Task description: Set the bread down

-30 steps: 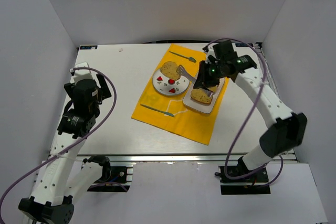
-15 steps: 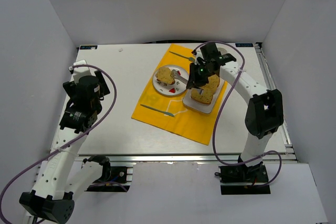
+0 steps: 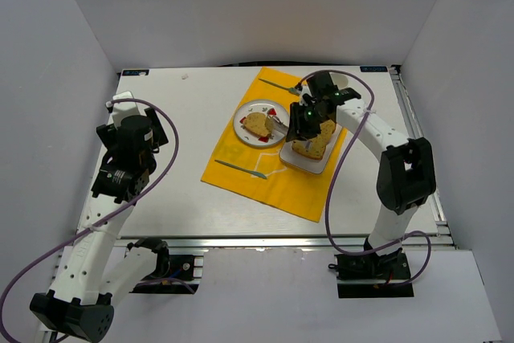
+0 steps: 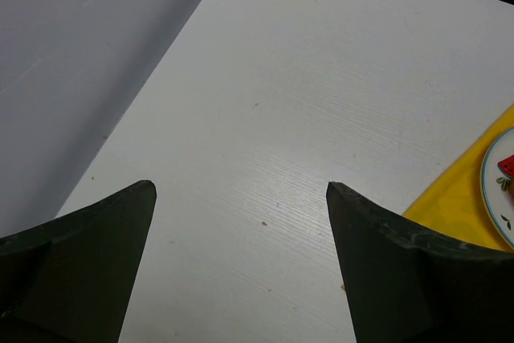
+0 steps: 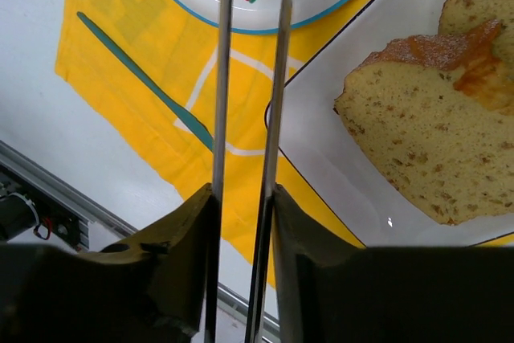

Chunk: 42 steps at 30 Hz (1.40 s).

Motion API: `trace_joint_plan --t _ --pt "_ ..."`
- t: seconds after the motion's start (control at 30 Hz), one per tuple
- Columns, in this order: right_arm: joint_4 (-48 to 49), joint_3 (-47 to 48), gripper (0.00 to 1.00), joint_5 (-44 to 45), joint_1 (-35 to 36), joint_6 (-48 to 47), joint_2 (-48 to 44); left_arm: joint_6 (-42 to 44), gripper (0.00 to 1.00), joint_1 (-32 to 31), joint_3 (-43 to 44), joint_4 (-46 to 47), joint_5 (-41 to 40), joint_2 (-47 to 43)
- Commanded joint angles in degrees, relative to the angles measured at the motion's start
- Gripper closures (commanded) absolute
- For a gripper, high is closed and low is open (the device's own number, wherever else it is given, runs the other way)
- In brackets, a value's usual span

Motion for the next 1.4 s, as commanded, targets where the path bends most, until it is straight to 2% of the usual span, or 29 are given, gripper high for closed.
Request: trace_joint_plan --t 0.0,0.1,0.33,0.43,0.5,0.53,0.57,0.67,0.73,0.87,1.03,1.37 --pt "1.69 1.50 0.59 0.55 0.07 0.40 -4.58 0.52 0.02 -0.16 1.39 -0.13 0.48 -0.34" --pt "0.99 2.64 0.51 0.38 0.07 0.58 -5.63 0.79 0.02 -0.07 1.22 0.13 0.66 -0.69" --pt "-0.94 4.84 0.49 3.09 0.07 2.07 -8.53 0.87 0.02 -0.16 0.78 0.48 1.98 -0.78" --pt "-3.23 5.89 0.49 10.64 -0.63 4.44 -11.43 0.96 0.02 -0.16 1.30 0.31 2.42 -0.78" --pt "-3.93 5.20 0.48 15.99 -2.20 9.17 -15.71 1.22 0.02 -0.16 1.74 0.31 2.77 -0.78" --pt "-5.68 4.84 0.48 22.64 -3.08 11.11 -17.22 1.57 0.02 -0.16 1.92 0.48 2.94 -0.87" --pt "-6.83 4.41 0.47 25.57 -3.96 13.04 -20.54 1.84 0.02 -0.07 2.01 0.48 3.21 -0.96" --pt "-9.29 -0.15 0.43 33.50 -10.19 19.64 -28.45 2.28 0.02 -0.16 2.45 0.92 4.08 -1.05" --pt "-10.26 -6.04 0.42 34.65 -17.04 22.11 -32.25 2.37 0.02 -0.16 2.71 1.18 4.61 -1.22" --pt "-11.14 -16.58 0.42 34.65 -27.41 20.36 -39.11 2.63 0.02 -0.16 2.36 2.32 5.67 -2.27" --pt "-5.70 -30.81 0.43 35.89 -30.16 20.08 -42.37 3.42 0.02 -0.16 1.66 2.85 6.20 -3.15" --pt "0.63 -43.75 0.42 34.83 -30.69 28.88 -37.81 4.48 0.02 -0.16 0.25 2.86 6.20 -4.82"
